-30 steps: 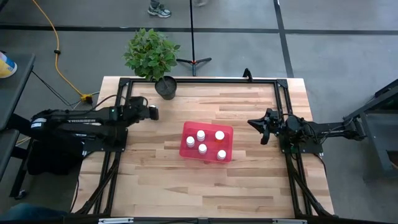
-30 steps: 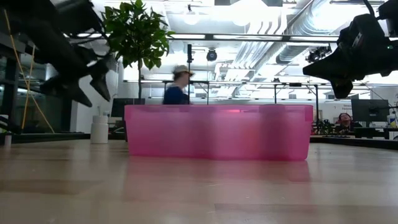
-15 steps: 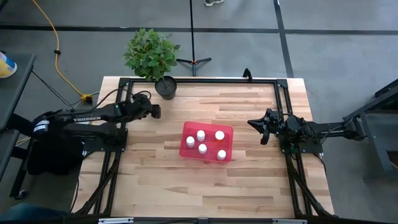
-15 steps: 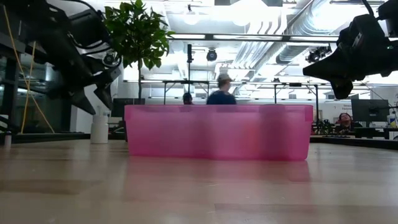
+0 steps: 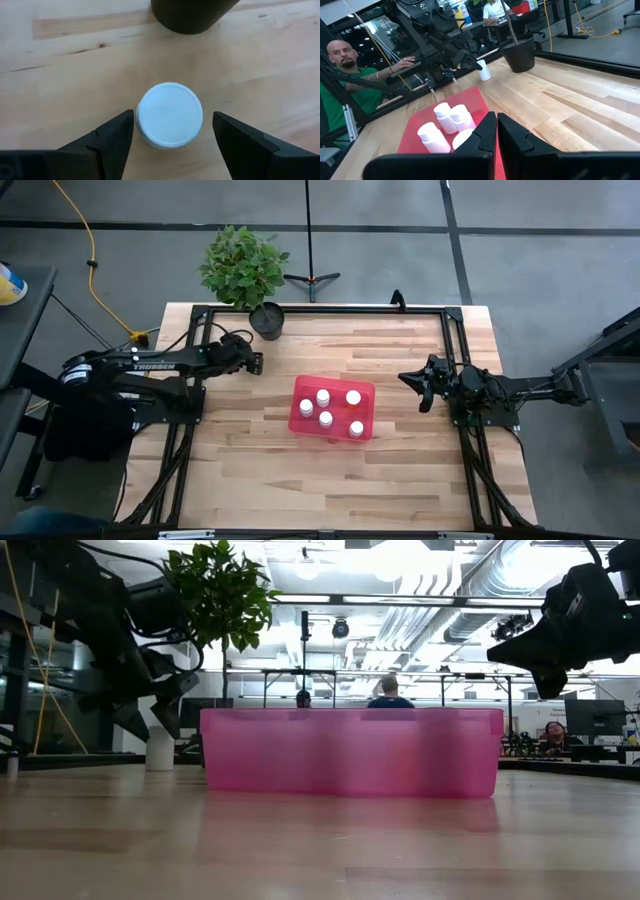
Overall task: Pick and place pill bottles into a basket
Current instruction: Put the white medicine bottle into the bin
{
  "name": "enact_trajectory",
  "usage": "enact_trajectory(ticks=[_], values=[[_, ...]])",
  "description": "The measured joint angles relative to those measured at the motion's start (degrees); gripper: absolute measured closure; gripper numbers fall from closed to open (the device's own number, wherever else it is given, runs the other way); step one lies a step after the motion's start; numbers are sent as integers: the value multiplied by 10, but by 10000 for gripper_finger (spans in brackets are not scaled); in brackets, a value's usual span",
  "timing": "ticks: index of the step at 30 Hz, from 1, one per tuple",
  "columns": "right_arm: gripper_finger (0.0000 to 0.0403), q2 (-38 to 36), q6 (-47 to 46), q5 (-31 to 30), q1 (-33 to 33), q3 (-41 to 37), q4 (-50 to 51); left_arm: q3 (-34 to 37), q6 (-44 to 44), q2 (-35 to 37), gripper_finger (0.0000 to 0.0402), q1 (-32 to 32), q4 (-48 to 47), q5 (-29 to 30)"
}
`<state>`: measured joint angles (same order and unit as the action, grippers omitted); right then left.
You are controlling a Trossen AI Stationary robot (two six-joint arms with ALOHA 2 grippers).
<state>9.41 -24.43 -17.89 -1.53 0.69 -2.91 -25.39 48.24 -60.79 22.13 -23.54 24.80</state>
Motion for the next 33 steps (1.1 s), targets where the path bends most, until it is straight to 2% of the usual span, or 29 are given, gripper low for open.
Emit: enact_trajectory(ticks=[21,33], values=[[396,0,-2,0,0,0,0,-1,-5,-1,191,0,0,-2],[396,0,-7,0,0,0,0,-2,-8,-1,201,0,0,-11]])
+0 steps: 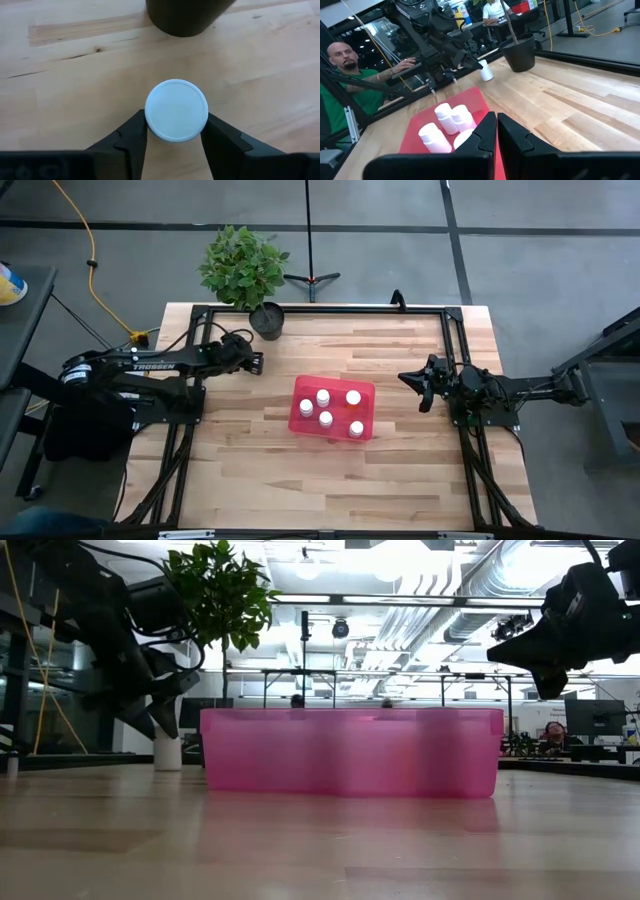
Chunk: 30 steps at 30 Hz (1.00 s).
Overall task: Pick and place pill bottles into a basket
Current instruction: Put the white medicine bottle into the bin
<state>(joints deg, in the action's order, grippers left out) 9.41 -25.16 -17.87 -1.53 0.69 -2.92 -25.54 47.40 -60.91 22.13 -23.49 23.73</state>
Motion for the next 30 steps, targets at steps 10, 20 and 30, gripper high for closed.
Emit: enact_trajectory(ticks=[10,20,30], values=[[396,0,-4,0,0,0,0,-1,-26,1,203,0,2,-45],[396,0,-4,2,0,0,0,0,-42,7,204,0,10,-103],[396,0,-4,2,0,0,0,3,-58,42,204,-1,3,-156]])
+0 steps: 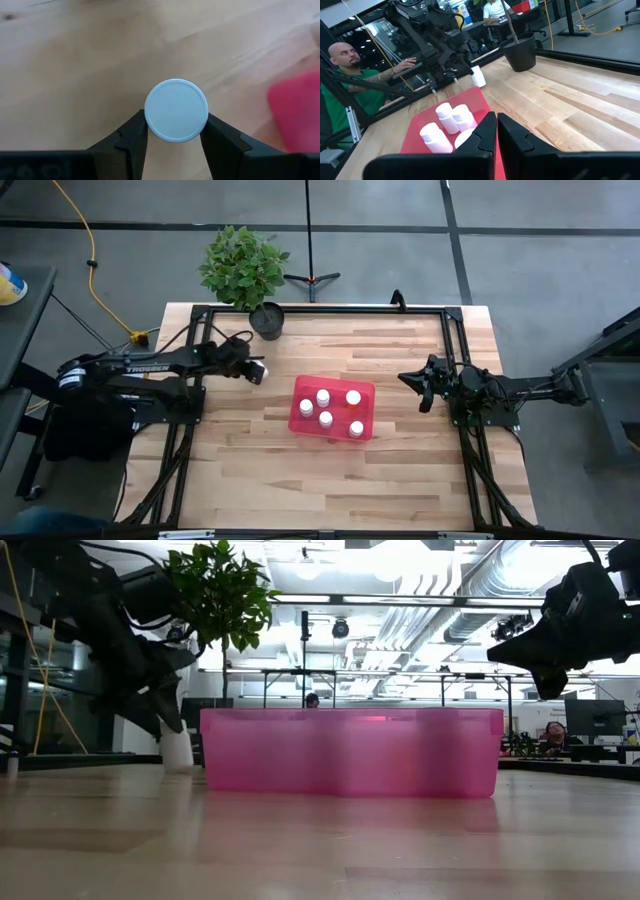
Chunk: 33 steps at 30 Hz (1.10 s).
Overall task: Pick and place pill bottles into a basket
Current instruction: Put the white medicine bottle into the bin
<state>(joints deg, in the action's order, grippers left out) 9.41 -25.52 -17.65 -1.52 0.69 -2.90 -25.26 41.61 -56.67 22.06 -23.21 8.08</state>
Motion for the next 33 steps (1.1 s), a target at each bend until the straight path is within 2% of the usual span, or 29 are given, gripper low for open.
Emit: enact_trajectory(ticks=[13,21,33], values=[[396,0,0,0,0,0,0,0,-23,7,204,0,63,-61],[396,0,0,0,0,0,0,-4,-24,7,204,0,65,-108],[396,0,0,2,0,0,0,-94,-64,7,204,0,64,-112]])
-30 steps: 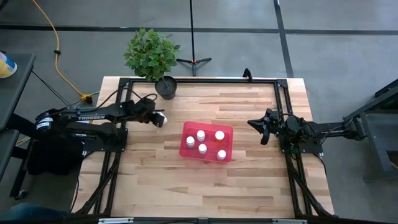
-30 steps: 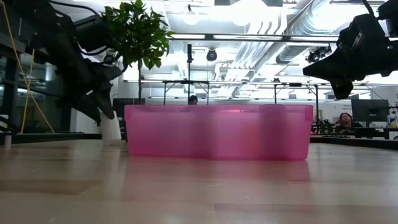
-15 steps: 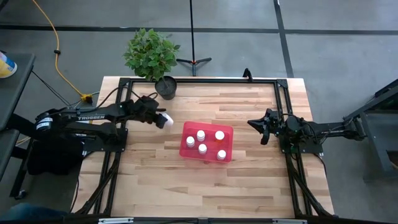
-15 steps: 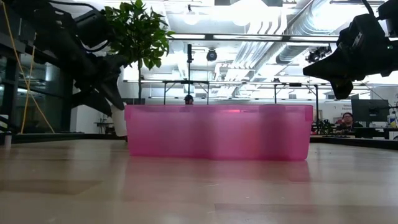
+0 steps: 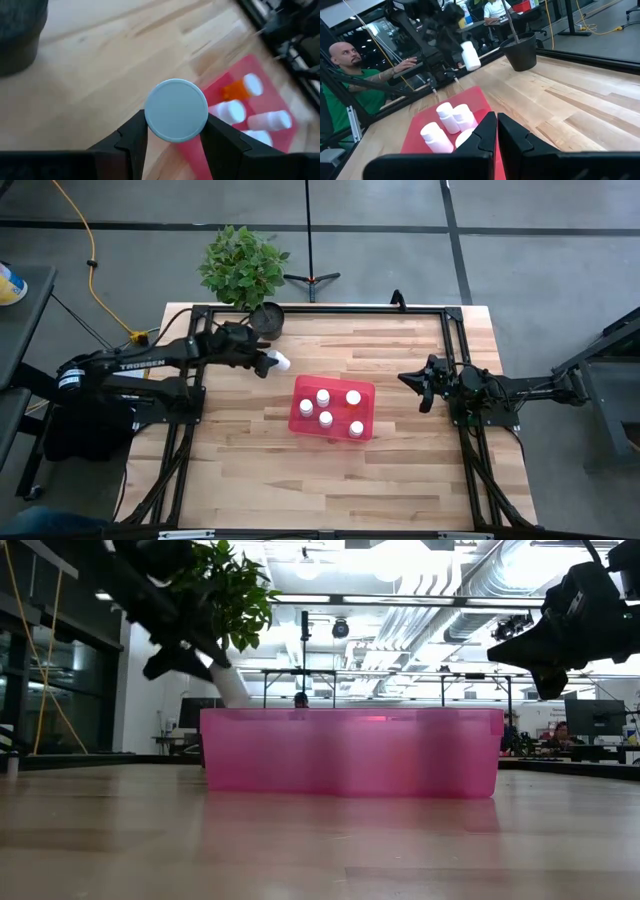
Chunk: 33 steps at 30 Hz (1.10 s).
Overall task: Pick and place pill bottles into a basket
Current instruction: Put the white medicine bottle into the bin
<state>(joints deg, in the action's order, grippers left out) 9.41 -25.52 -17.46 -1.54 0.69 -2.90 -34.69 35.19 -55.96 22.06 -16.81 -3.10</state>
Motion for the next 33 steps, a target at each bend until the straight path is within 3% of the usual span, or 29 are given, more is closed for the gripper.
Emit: enact_trajectory(ticks=[11,21,33], values=[[396,0,3,4,0,0,0,-55,-24,0,204,-44,0,13],[396,0,5,5,0,0,0,-71,-24,-2,204,-127,12,88],[396,0,5,5,0,0,0,-71,-20,-64,204,-181,140,135]])
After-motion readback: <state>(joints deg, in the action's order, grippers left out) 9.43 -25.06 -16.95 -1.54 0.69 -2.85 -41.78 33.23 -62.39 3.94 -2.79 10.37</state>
